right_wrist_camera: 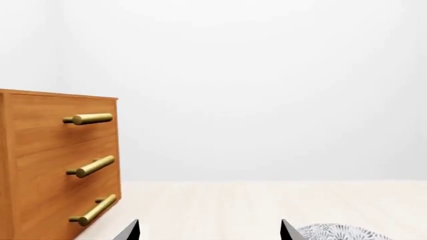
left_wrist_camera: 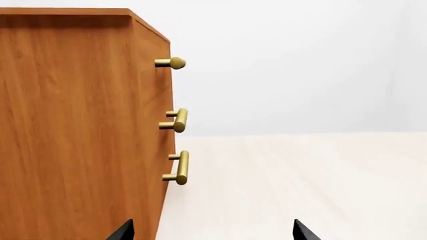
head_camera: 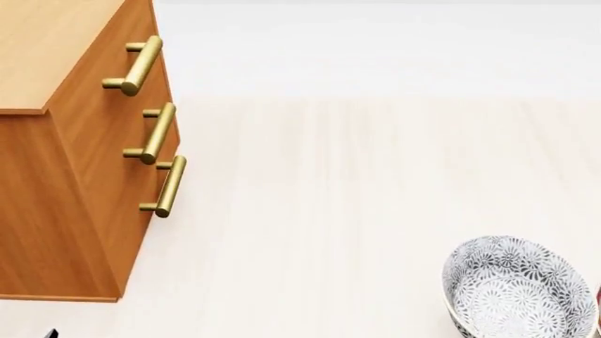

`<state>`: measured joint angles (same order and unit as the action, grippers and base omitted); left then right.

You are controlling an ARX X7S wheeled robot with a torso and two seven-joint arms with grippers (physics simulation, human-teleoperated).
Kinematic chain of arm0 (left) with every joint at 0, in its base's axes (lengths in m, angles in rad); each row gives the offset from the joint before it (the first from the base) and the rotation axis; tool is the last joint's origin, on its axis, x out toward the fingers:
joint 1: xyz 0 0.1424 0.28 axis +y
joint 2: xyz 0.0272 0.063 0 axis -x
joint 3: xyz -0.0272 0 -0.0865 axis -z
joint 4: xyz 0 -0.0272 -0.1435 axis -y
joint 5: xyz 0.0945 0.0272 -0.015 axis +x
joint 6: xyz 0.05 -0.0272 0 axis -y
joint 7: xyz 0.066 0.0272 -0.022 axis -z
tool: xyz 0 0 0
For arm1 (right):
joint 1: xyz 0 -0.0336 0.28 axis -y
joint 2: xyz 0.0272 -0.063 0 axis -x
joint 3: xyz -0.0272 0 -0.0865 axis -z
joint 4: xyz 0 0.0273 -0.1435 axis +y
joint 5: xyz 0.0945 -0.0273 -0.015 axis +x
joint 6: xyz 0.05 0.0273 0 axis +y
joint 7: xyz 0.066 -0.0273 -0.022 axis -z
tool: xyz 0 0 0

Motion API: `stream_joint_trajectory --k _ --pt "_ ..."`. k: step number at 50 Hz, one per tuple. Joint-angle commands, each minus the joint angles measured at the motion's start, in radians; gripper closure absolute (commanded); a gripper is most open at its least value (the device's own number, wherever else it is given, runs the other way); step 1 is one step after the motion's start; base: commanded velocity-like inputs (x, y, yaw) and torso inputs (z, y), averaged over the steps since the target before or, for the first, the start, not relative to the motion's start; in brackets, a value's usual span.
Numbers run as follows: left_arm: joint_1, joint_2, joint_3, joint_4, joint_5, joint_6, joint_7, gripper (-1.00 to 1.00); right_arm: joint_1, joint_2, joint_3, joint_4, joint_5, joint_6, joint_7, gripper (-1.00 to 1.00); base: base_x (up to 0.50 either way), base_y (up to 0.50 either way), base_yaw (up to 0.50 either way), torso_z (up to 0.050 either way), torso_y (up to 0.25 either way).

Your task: Put the bowl on top of the cabinet.

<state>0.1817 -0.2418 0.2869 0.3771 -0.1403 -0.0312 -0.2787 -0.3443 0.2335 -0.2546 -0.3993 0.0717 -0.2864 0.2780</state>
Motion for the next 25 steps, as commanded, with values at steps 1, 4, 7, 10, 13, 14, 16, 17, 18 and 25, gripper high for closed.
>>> stream_joint_trajectory --k 1,4,7,10,13,14,16,17,18,25 --pt "0.001 0.015 -0.018 0.003 0.026 0.015 -0.016 -1.00 -0.006 -0.007 0.013 -0.003 -0.007 -0.007 -0.019 -1.00 0.00 0.00 0.00 0.050 0.000" --pt "0.002 0.011 -0.011 0.006 0.024 0.014 -0.013 -1.00 -0.005 -0.005 0.011 -0.003 -0.007 -0.008 -0.019 -1.00 0.00 0.00 0.00 0.000 0.000" --pt "-0.003 0.009 -0.003 -0.004 0.029 0.018 -0.014 -1.00 -0.006 -0.005 0.012 0.001 -0.012 -0.023 -0.015 -1.00 0.02 0.00 0.00 0.000 0.000" --pt "-0.004 0.006 -0.003 -0.004 0.021 0.020 -0.014 -1.00 -0.007 -0.002 0.010 0.001 -0.008 -0.027 -0.016 -1.00 0.19 0.00 0.00 0.000 0.000" --pt "-0.007 0.005 0.001 -0.007 0.019 0.018 -0.017 -1.00 -0.006 -0.001 0.007 0.004 -0.012 -0.028 -0.014 -1.00 0.22 0.00 0.00 0.000 0.000" --pt "-0.007 0.004 0.002 -0.008 0.018 0.018 -0.017 -1.00 -0.006 -0.001 0.007 0.004 -0.012 -0.029 -0.013 -1.00 0.22 0.00 0.00 0.000 0.000" --pt "-0.008 0.002 0.004 -0.008 0.017 0.020 -0.018 -1.00 -0.007 0.001 0.006 0.003 -0.011 -0.031 -0.012 -1.00 0.23 0.00 0.00 0.000 0.000" --pt "-0.008 0.001 0.004 -0.009 0.016 0.020 -0.019 -1.00 -0.007 0.001 0.006 0.003 -0.013 -0.031 -0.011 -1.00 0.23 0.00 0.00 0.000 0.000" --pt "-0.008 0.001 0.006 -0.009 0.017 0.020 -0.020 -1.00 -0.006 0.001 0.004 0.004 -0.013 -0.031 -0.010 -1.00 0.24 0.00 0.00 0.000 0.000" --pt "-0.008 -0.005 0.009 -0.008 0.013 0.023 -0.027 -1.00 -0.007 0.003 0.003 0.004 -0.015 -0.033 -0.002 -1.00 0.25 0.00 0.00 0.000 0.000"
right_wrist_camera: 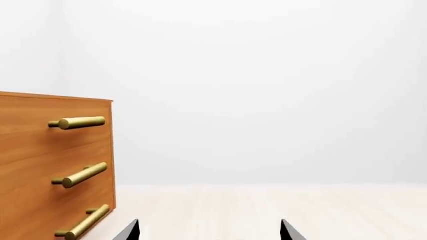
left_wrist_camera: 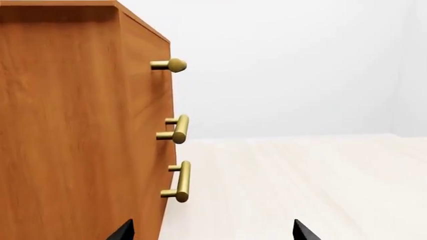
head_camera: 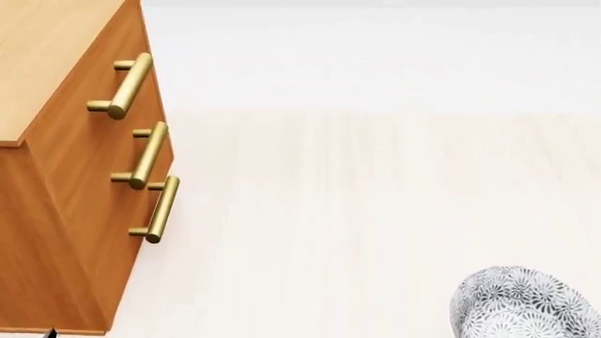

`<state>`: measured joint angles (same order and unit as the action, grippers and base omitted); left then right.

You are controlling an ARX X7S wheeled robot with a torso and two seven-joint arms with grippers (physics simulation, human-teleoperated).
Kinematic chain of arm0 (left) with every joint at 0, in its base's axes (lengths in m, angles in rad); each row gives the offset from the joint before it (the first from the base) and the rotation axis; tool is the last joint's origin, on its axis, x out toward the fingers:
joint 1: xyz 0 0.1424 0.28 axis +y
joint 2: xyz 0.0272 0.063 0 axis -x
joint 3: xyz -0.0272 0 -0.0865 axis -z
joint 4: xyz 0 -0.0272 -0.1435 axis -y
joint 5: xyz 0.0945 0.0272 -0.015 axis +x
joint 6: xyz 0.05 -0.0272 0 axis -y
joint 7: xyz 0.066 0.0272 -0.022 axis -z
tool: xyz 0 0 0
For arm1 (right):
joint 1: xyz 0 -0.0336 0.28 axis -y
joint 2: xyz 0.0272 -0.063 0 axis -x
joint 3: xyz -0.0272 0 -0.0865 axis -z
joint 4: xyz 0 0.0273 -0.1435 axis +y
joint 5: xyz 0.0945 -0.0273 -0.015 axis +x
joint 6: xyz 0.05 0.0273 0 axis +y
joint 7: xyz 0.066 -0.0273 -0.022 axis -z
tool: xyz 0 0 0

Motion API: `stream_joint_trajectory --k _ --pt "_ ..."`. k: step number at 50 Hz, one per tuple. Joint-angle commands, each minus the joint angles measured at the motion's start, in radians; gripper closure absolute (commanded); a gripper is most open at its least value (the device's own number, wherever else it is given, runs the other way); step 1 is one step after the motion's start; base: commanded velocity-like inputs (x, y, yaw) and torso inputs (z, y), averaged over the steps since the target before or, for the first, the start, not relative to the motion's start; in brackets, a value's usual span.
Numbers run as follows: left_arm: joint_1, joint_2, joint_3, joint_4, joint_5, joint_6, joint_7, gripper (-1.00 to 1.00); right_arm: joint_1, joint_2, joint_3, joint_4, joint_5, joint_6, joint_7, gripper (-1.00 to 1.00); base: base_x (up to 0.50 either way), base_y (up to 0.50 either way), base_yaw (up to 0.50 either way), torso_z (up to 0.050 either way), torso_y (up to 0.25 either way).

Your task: Put the bowl on top of the cabinet.

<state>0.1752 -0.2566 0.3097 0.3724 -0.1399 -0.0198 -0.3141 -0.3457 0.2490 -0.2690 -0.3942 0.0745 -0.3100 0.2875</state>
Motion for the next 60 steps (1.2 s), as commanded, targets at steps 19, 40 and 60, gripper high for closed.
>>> stream_joint_trajectory --k 19,40,60 --pt "-0.015 0.009 -0.021 0.017 -0.019 -0.055 -0.029 -1.00 -0.018 -0.013 0.014 -0.025 -0.069 0.012 0.027 -1.00 0.08 0.00 0.00 0.000 0.000" --pt "-0.046 0.017 -0.050 0.053 -0.099 -0.186 -0.071 -1.00 -0.036 -0.070 0.178 -0.173 0.242 0.168 0.157 -1.00 0.00 0.00 0.00 0.000 0.000" --pt "-0.050 -0.006 -0.048 0.038 -0.185 -0.156 0.000 -1.00 -0.075 -0.115 0.328 -0.138 0.570 0.012 0.182 -1.00 0.00 0.00 0.00 0.000 0.000"
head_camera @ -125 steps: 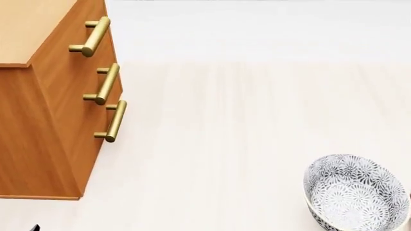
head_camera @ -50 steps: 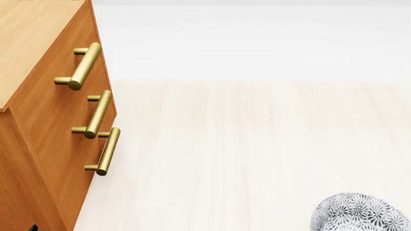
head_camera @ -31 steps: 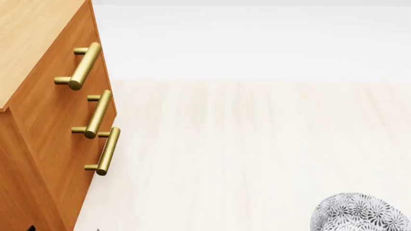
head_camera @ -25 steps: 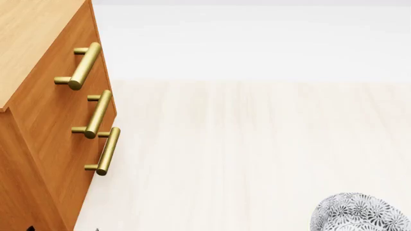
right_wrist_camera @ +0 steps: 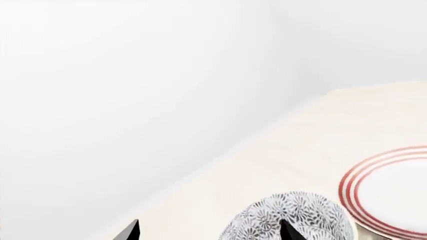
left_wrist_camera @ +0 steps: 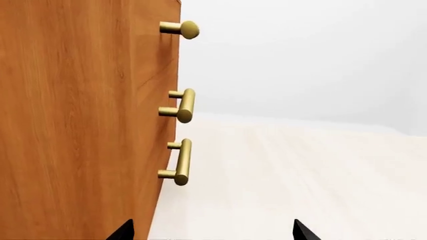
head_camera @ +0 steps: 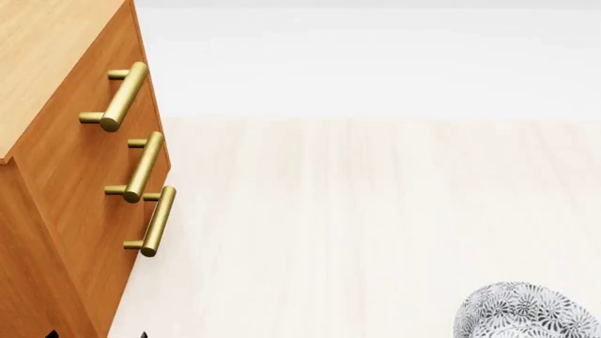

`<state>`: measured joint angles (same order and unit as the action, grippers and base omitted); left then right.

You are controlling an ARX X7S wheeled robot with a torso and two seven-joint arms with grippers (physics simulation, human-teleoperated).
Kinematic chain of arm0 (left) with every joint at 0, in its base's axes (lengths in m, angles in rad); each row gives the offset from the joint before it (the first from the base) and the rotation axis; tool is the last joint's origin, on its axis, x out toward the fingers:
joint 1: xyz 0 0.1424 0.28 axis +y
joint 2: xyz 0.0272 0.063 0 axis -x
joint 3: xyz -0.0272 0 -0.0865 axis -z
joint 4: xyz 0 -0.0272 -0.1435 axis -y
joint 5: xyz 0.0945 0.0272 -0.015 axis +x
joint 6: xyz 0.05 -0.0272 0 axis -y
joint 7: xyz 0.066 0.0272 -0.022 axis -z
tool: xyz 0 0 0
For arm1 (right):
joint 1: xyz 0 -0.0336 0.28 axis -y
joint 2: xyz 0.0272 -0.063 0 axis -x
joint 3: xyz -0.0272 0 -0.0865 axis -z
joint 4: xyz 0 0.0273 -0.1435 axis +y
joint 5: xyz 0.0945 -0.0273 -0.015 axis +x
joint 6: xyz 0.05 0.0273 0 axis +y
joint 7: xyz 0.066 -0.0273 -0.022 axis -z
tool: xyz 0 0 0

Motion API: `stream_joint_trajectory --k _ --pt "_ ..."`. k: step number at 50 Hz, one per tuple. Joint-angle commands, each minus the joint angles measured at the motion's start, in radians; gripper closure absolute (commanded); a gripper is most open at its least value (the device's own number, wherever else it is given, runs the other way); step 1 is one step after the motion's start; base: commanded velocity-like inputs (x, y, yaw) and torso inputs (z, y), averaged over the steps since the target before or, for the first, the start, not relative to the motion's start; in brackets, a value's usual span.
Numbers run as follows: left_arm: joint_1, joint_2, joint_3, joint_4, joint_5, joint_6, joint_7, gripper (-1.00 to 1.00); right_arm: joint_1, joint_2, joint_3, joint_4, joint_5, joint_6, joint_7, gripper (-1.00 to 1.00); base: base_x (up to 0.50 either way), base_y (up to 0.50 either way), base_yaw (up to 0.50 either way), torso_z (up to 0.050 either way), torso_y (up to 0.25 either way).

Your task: Put the bowl on top of the cabinet.

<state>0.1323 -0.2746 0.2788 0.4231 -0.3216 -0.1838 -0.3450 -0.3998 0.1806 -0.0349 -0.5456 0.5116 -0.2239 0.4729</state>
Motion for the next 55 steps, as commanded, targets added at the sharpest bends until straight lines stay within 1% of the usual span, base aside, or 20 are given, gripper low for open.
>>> stream_joint_trajectory --k 1,9,16,21,27,28,50,55 --pt "-0.009 0.012 -0.014 -0.013 -0.002 0.004 0.031 -1.00 -0.021 -0.049 0.096 0.016 0.135 -0.079 -0.003 -1.00 0.00 0.00 0.00 0.000 0.000" --pt "-0.016 0.009 -0.009 -0.019 -0.008 0.001 0.032 -1.00 -0.023 -0.072 0.124 0.042 0.192 -0.121 0.018 -1.00 0.00 0.00 0.00 0.000 0.000" --pt "-0.012 0.005 -0.011 -0.011 -0.014 0.000 0.027 -1.00 -0.019 -0.062 0.126 0.057 0.246 -0.137 0.005 -1.00 0.00 0.00 0.00 0.000 0.000" --pt "-0.011 0.004 -0.009 -0.011 -0.013 0.002 0.025 -1.00 -0.023 -0.060 0.123 0.056 0.247 -0.149 0.001 -1.00 0.00 0.00 0.00 0.000 0.000" --pt "-0.012 0.002 -0.008 -0.013 -0.015 0.003 0.022 -1.00 -0.017 -0.049 0.121 0.063 0.265 -0.144 0.009 -1.00 0.00 0.00 0.00 0.000 0.000" --pt "-0.012 0.002 -0.008 -0.013 -0.015 0.003 0.021 -1.00 -0.014 -0.047 0.127 0.068 0.291 -0.137 0.021 -1.00 0.00 0.00 0.00 0.000 0.000" --pt "-0.013 -0.005 0.006 -0.014 -0.009 0.012 0.015 -1.00 0.026 -0.019 0.122 0.105 0.333 -0.103 0.073 -1.00 0.00 0.00 0.00 0.000 0.000" --pt "-0.012 -0.007 0.005 -0.015 -0.012 0.015 0.013 -1.00 0.056 -0.007 0.114 0.132 0.349 -0.079 0.084 -1.00 0.00 0.00 0.00 0.000 0.000"
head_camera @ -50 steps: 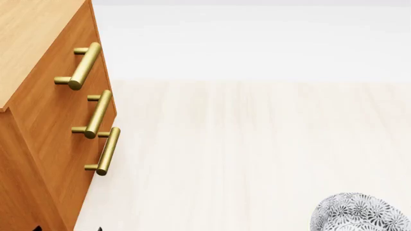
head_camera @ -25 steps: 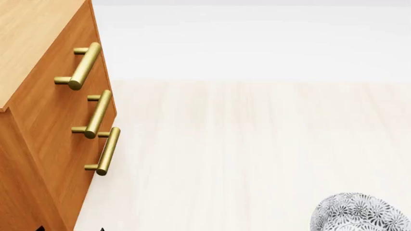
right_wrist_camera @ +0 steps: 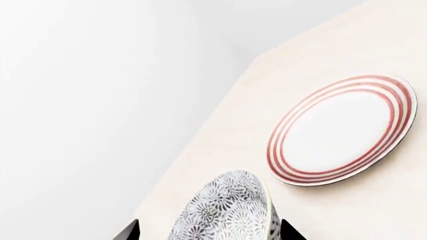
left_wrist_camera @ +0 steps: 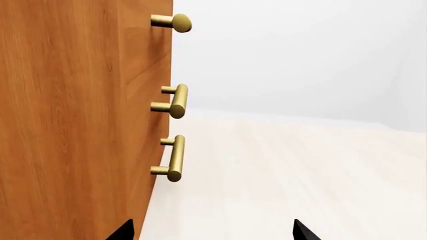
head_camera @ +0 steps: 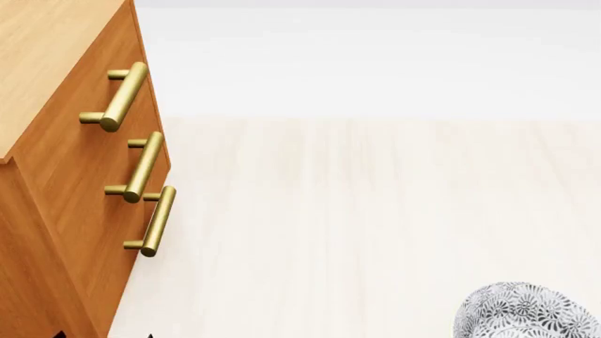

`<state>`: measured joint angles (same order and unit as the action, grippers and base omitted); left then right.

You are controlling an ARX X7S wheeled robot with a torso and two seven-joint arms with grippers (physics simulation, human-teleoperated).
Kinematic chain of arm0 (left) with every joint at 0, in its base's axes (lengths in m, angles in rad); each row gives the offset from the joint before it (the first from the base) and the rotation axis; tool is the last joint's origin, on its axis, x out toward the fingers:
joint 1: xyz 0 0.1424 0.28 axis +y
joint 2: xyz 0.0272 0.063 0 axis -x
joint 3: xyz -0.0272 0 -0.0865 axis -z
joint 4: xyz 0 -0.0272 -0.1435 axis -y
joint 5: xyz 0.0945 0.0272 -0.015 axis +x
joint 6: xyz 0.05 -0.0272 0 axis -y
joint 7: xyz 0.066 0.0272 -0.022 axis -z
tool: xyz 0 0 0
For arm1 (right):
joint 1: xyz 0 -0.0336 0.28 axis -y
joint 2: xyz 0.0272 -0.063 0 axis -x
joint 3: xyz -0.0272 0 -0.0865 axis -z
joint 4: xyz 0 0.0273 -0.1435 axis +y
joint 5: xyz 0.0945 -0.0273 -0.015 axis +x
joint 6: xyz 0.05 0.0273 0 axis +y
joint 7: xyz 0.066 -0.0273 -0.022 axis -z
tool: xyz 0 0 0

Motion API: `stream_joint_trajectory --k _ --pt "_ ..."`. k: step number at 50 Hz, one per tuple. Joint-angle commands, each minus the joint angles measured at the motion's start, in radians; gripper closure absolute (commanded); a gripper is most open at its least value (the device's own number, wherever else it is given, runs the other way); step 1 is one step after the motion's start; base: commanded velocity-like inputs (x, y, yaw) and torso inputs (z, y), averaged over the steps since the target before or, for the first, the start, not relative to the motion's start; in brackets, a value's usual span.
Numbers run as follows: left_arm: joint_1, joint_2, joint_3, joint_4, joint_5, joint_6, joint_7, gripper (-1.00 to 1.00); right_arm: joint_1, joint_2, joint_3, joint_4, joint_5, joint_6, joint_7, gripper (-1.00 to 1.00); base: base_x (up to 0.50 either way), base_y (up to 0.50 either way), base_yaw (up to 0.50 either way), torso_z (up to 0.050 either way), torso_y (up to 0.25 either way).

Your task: Put the bowl on top of the cabinet.

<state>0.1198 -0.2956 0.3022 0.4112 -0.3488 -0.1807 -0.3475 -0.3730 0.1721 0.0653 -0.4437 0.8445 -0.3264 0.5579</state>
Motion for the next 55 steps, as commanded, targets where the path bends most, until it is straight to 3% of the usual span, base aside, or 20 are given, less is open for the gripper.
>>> stream_joint_trajectory --k 1,55 --pt "0.002 0.013 -0.018 -0.002 0.015 0.013 0.015 -1.00 0.037 0.006 0.011 0.037 0.023 0.030 -0.001 -1.00 0.00 0.00 0.00 0.000 0.000" --pt "-0.002 -0.002 -0.003 -0.006 -0.004 0.024 0.004 -1.00 0.129 0.037 0.018 0.153 0.135 0.053 0.035 -1.00 0.00 0.00 0.00 0.000 0.000"
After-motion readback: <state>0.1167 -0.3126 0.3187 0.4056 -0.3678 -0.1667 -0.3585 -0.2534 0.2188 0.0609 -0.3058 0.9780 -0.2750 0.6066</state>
